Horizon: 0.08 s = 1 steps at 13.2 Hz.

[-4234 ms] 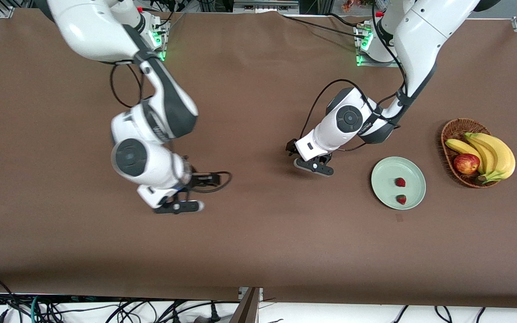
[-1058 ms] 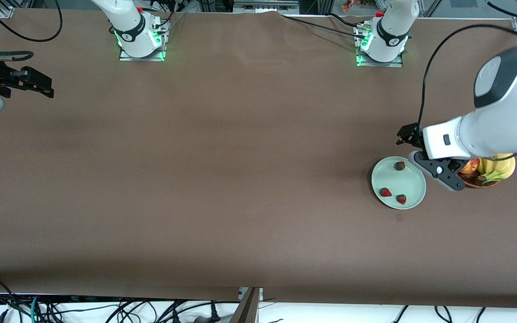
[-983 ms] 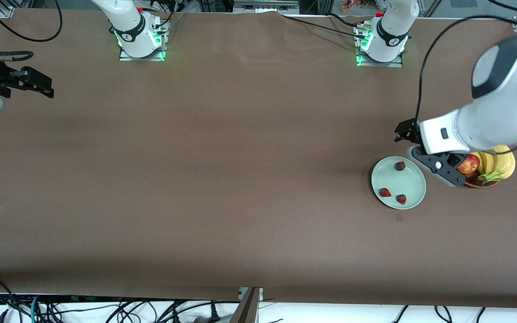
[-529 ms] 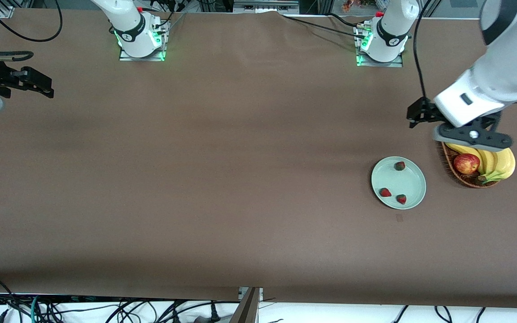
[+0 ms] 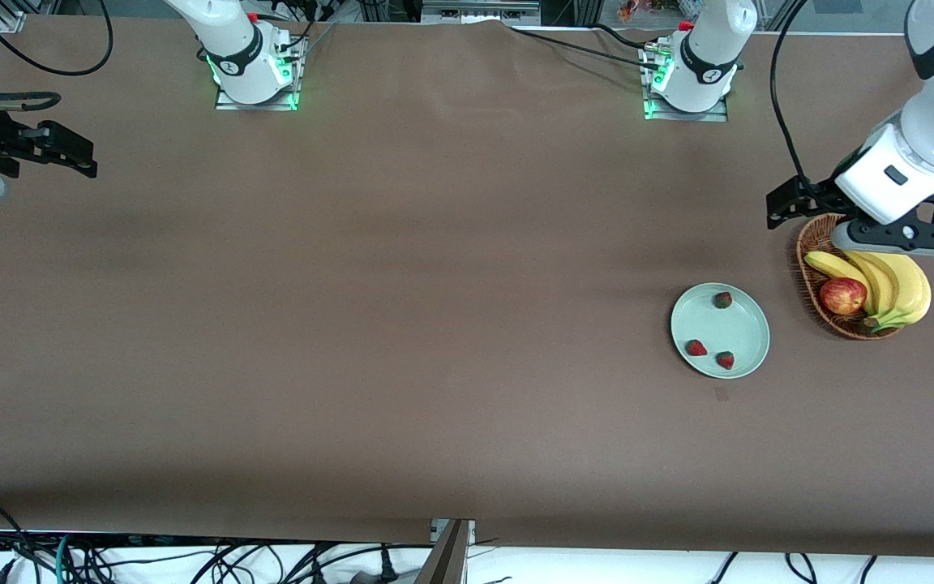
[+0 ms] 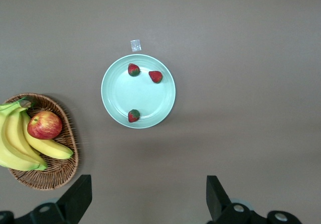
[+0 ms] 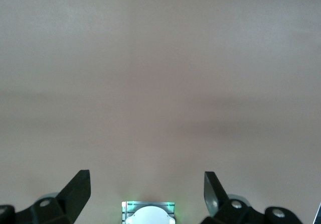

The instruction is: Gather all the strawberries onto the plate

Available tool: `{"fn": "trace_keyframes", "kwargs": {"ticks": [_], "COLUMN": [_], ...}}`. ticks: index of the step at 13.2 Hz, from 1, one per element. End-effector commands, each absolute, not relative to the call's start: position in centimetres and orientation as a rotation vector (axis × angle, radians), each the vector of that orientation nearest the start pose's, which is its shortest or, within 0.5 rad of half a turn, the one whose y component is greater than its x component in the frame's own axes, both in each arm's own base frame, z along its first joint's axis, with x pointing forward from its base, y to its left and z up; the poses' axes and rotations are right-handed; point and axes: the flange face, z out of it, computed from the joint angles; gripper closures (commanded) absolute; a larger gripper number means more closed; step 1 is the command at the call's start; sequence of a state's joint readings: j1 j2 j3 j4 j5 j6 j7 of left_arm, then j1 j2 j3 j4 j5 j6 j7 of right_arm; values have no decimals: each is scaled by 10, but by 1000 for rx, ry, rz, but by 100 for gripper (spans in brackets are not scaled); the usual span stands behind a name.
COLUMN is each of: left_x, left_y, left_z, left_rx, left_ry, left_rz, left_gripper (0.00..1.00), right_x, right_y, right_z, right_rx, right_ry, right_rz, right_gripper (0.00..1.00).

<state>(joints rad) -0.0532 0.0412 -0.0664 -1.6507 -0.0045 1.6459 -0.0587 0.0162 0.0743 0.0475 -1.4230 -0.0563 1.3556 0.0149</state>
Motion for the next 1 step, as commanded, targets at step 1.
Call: {"fn": "trace_keyframes", "kwargs": {"ticks": [1], "left_x": [557], "left_y": [-65], "left_z": [573], "left_rx": [-3146], "left_ry": [71], "left_rz": [44], "left_gripper": [0], "right_x": [557], "right_y": [29], "right_z": [640], "right_rx": [-3186], "right_ry": [-73], "right_rz": [210], "right_gripper": [0]}}
